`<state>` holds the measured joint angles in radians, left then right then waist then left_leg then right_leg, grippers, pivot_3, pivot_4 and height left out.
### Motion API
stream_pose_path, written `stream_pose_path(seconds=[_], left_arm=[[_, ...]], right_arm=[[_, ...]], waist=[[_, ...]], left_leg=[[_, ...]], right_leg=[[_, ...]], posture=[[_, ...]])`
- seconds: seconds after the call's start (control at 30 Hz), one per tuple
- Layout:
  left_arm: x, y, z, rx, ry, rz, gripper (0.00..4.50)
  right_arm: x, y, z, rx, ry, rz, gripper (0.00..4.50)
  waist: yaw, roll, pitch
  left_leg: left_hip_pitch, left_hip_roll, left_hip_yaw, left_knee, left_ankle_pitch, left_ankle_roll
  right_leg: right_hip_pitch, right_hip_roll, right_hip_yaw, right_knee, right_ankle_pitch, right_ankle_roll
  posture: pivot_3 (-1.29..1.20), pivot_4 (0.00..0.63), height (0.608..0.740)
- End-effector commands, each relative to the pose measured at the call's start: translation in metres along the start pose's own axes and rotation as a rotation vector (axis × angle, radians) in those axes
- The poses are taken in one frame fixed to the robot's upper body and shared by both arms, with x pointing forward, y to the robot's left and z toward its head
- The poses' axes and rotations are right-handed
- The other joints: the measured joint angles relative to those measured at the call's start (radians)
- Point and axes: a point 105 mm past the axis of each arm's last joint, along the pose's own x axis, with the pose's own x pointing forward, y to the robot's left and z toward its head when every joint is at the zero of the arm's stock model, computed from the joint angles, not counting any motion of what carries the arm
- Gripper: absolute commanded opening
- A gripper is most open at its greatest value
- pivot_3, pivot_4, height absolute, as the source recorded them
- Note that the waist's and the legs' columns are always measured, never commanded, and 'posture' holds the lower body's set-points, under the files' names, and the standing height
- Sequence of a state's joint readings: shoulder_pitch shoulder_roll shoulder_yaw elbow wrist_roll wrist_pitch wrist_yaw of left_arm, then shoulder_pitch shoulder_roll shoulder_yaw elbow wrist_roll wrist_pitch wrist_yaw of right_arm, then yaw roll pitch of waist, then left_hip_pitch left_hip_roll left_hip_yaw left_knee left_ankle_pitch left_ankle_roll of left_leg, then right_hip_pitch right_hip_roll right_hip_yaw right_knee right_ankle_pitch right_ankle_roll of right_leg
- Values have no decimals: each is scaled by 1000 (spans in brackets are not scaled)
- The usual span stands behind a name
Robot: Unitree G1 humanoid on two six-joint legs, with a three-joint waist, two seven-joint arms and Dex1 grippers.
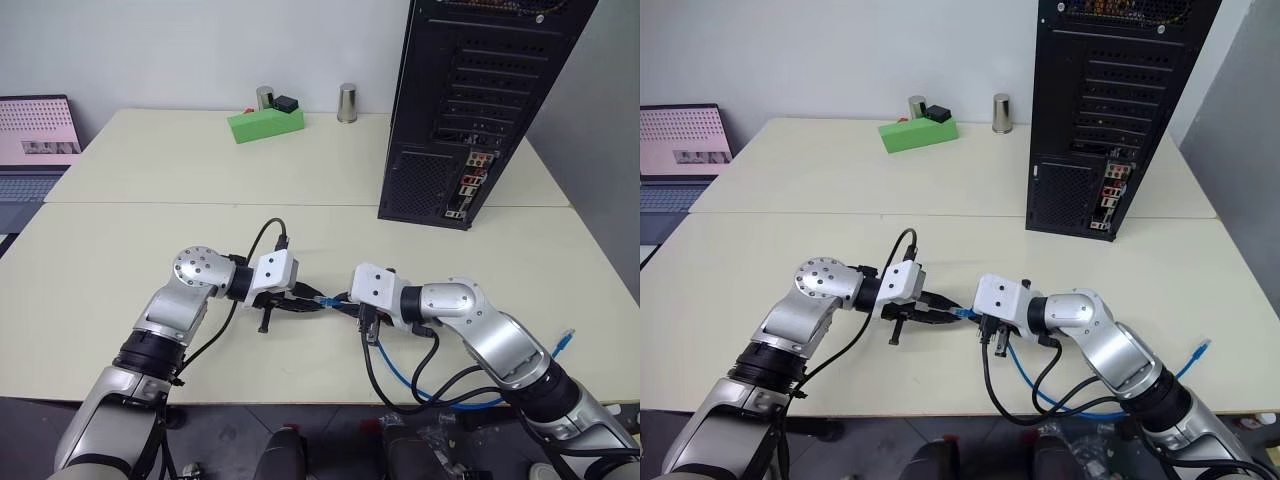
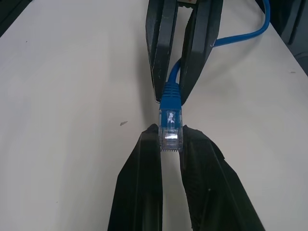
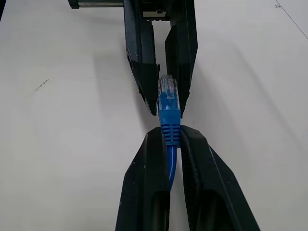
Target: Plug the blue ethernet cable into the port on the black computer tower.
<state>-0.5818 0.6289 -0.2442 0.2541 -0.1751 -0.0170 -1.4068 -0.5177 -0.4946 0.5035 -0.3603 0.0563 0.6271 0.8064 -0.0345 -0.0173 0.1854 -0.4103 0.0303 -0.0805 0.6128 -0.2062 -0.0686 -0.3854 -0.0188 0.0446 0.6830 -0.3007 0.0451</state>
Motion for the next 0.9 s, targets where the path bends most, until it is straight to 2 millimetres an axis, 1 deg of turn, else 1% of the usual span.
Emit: stream_pose_path(seconds=[0.03, 0.1, 0.13, 0.2, 0.23, 0.33, 0.4, 0.47, 0.5, 0.57, 0.63, 0.7, 0.77, 0.9], left_arm=[[-1, 4, 6, 46, -8, 14, 289], [0, 4, 4, 51, -9, 15, 289], [0, 4, 4, 56, -13, 17, 289], [1, 5, 4, 65, -28, 25, 289], [2, 5, 5, 72, -33, 29, 288], [5, 5, 5, 118, -49, 47, 288], [11, 5, 9, 212, -80, 69, 288], [16, 4, 9, 304, -92, 80, 288], [17, 3, 9, 330, -95, 83, 288], [18, 5, 8, 412, -95, 109, 275], [19, 7, 8, 463, -101, 132, 275], [22, 4, 14, 642, -133, 163, 275], [23, 0, 19, 777, -162, 172, 275], [21, 2, 28, 883, -217, 228, 274]], right_arm=[[-2, 0, 10, -37, -16, 1, 80], [-4, 0, 6, -37, 2, 9, 781], [-6, -1, 4, -44, 12, 8, 895], [-11, -5, 0, -52, 27, 4, 1371], [-14, -6, -1, -54, 31, 3, 1685], [-26, -12, -5, -42, 42, -11, 2253], [-45, -20, -8, 99, -14, -35, 2656], [-58, -19, -14, 193, -34, -31, 2678], [-61, -17, -16, 214, -36, -24, 2678], [-65, -14, -13, 325, -96, -10, 2678], [-67, -12, -9, 397, -140, 0, 2678], [-67, -9, -7, 549, -219, 12, 2678], [-65, -7, -5, 631, -263, 23, 2678], [-60, -6, -3, 700, -296, 20, 2678]], waist=[[0, 0, 0], [0, 0, 0], [0, 0, 0], [0, 0, 0], [1, 0, 0], [1, 0, 0], [2, 0, 0], [3, 0, 0], [4, 0, 0], [5, 0, 0], [0, 0, 0], [-2, 0, 0], [1, -1, 0], [4, -1, 0]], left_leg=[[0, 0, 0, 0, 0, 0], [0, 0, 0, 0, 0, 0], [0, 0, 0, 0, 0, 0], [0, 0, 0, 0, 0, 0], [0, 0, 0, 0, 0, 0], [0, 0, 0, 0, 0, 0], [0, 0, 0, 0, 0, 0], [-1, 0, 0, 0, 0, 0], [-1, 0, 0, 0, 0, 0], [-1, 0, 0, 1, 0, 0], [-1, 0, 0, 1, 0, 0], [0, 0, 0, 1, 0, 0], [0, 0, 0, 1, 0, 0], [-1, -1, 0, 1, 0, 0]], right_leg=[[0, 0, 0, 0, 0, 0], [0, 0, 0, 0, 0, 0], [0, 0, 0, 0, 0, 0], [0, 0, 0, 0, 0, 0], [0, 0, 0, 0, 0, 0], [0, 0, 0, 0, 0, 0], [0, 0, 0, 0, 0, 0], [0, 0, 0, -1, 0, 0], [0, -1, 0, -1, 0, 0], [0, -1, 0, -1, 0, 0], [0, -1, 0, 0, 0, 0], [0, 0, 0, 1, 0, 0], [1, 0, 0, 0, 0, 0], [1, -1, 0, 0, 0, 0]], posture=[[0, 150, 740], [0, 150, 740], [0, 150, 740], [0, 150, 740], [0, 150, 740], [0, 150, 740], [0, 150, 740], [0, 150, 740], [0, 150, 740], [0, 150, 740], [0, 150, 740], [0, 150, 740], [0, 150, 740], [0, 150, 740]])
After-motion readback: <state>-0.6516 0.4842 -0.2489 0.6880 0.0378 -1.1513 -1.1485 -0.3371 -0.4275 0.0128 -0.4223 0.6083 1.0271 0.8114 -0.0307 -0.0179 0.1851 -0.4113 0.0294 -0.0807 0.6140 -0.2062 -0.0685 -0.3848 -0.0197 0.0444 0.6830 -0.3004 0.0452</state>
